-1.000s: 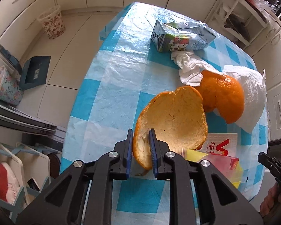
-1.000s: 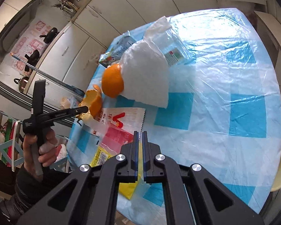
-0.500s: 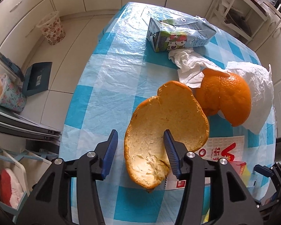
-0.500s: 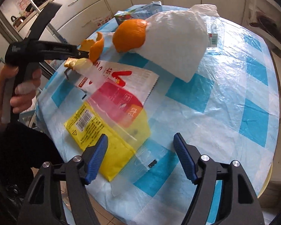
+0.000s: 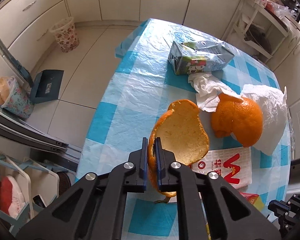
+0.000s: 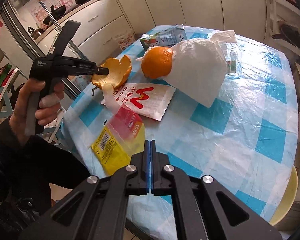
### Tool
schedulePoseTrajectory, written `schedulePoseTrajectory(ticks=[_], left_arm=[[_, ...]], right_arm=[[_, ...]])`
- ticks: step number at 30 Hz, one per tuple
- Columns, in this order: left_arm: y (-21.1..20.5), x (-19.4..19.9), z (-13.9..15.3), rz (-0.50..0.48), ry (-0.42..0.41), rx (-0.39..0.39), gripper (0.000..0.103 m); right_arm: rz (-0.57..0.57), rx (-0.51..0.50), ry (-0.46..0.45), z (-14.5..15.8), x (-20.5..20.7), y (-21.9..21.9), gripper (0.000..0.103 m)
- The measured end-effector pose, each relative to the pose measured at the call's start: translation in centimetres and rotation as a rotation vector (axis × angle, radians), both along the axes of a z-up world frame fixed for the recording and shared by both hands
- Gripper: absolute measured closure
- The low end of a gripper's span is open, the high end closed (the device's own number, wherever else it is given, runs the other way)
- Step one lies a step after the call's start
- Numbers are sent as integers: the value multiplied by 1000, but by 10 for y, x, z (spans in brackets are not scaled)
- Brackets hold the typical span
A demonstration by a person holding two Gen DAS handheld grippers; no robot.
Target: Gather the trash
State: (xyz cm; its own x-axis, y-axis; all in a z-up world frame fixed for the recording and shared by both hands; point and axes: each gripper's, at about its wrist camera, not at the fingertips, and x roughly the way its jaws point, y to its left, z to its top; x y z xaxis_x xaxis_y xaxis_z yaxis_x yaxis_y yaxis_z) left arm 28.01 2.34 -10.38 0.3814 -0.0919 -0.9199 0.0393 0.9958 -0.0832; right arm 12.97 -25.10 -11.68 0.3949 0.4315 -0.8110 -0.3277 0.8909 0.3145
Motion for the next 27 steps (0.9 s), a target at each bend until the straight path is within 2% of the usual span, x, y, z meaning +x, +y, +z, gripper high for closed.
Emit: schedulePoseTrajectory(ticks=[2, 6, 15, 19, 27], left_arm=[[6, 0, 5, 22, -14, -9, 96], [16, -3, 17, 47, -49, -37, 96], [28, -14, 52, 70, -167, -152, 96], [24, -20, 63, 51, -212, -203, 96], [-9, -29, 71, -28, -239, -237, 96]], right_arm=[[7, 22, 8, -1, 1, 1, 102], [-18, 66, -47, 11, -1, -7, 102], [-108, 130, -139, 44, 0, -31, 102], [-142, 153, -176, 55, -3, -42, 102], [-217, 182, -240, 78, -9, -78, 102]])
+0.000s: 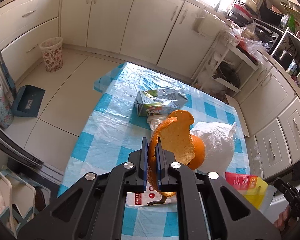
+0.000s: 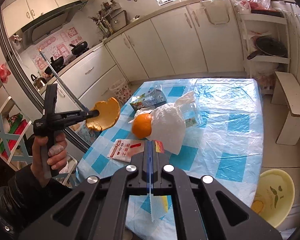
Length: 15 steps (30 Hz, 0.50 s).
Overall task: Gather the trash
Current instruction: 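Carry the peel and wrapper to the yellow bucket and open both tools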
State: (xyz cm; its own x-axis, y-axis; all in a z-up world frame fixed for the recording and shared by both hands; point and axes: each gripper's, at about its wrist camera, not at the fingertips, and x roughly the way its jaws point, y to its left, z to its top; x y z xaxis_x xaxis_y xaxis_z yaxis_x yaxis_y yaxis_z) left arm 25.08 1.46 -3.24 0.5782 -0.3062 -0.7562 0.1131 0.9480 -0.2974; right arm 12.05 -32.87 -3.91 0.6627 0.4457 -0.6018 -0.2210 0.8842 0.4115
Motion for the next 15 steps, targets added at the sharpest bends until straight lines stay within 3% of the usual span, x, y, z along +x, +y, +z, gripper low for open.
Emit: schedulePoseTrajectory(ticks=[8, 15], left_arm=[[-69, -23, 15, -157, -87, 28, 96], [-141, -43, 12, -293, -82, 0, 96]], right_arm=[[-175, 57, -67, 23, -21, -69, 102], [-364, 90, -104, 32, -52, -137, 102]])
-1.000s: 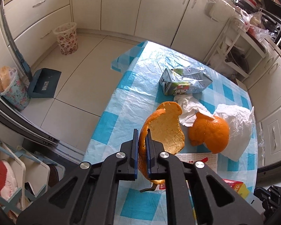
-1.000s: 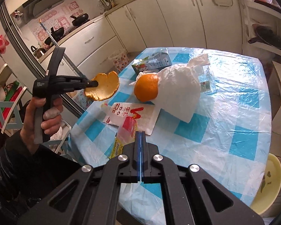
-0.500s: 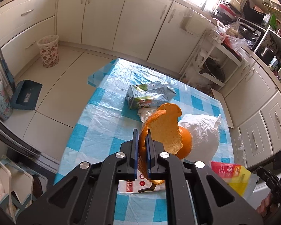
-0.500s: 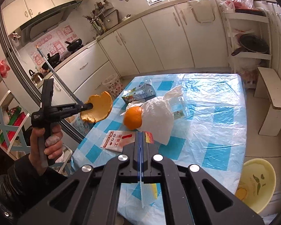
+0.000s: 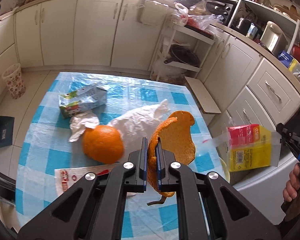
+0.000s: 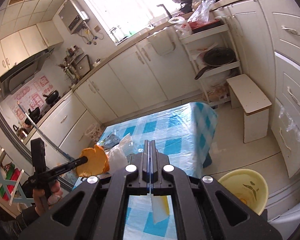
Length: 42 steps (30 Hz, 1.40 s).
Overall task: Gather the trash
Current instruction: 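Carry the peel and wrapper to the yellow bucket and open both tools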
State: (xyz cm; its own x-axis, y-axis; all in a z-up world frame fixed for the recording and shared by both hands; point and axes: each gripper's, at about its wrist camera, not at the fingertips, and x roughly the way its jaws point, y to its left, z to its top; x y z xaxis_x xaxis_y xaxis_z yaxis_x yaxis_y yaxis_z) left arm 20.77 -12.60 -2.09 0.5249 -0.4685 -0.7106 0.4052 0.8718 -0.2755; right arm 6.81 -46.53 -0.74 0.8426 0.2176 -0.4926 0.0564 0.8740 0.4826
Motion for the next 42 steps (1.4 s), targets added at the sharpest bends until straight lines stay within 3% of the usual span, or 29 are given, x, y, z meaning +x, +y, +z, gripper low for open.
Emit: schedulePoseTrajectory(ticks=[8, 17, 26, 31, 32, 33, 34, 35, 37, 42], left_arm=[[-94, -23, -18, -128, 46, -23, 96], [-194, -53, -55, -259, 120, 30, 96], [-261, -66, -112, -276, 230, 164, 96], [-288, -63, -135, -263, 295, 194, 95], [-292, -62, -139, -263, 306, 197, 94], [-297, -61, -144, -267, 318, 198, 92], [-301, -60, -149, -273, 334, 202, 88], [-303, -61, -148, -273, 318, 210, 86], [-306, -60, -145, -298, 325, 172, 69], [-301, -50, -138, -280, 332, 147, 63]], right_arm=[[-184, 9, 47, -14, -26, -61, 102], [-249, 4, 276, -81, -10, -91, 102], [-280, 34, 428, -129, 1, -108, 102], [-310, 64, 480, -137, 5, -114, 102], [-318, 74, 477, -136, 5, -116, 101], [-323, 83, 470, -134, 5, -117, 91], [-332, 89, 463, -132, 6, -117, 79], [-345, 93, 450, -128, 6, -118, 57], [-350, 85, 427, -121, 9, -119, 54], [-352, 115, 407, -112, 19, -119, 54]])
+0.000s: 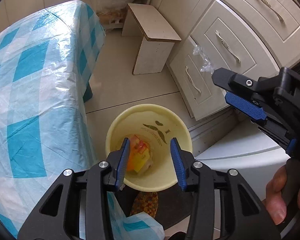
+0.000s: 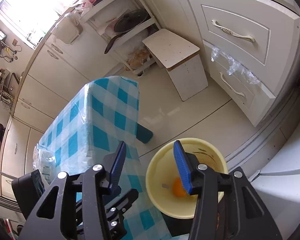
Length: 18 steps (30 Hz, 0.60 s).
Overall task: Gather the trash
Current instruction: 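Carry the peel and wrapper to the yellow bucket and open both tools, then move both open tools back over the table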
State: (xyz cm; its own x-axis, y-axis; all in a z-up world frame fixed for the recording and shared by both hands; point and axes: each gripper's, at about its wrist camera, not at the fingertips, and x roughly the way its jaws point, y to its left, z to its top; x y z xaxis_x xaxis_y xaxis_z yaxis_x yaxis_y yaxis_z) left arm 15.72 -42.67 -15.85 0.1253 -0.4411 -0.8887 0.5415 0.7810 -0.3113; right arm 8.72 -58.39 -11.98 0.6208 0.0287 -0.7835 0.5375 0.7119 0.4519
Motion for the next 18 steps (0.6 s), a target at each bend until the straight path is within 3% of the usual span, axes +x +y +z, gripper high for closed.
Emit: schedulePoseTrajectory(ticks=[10, 18], left_arm=[[23, -5, 49, 14, -233, 27, 46], [76, -8, 82, 28, -402, 116, 38]], right_arm=[[2, -16, -119, 38, 20, 28, 38], [27, -13, -151, 48, 35, 53, 36]])
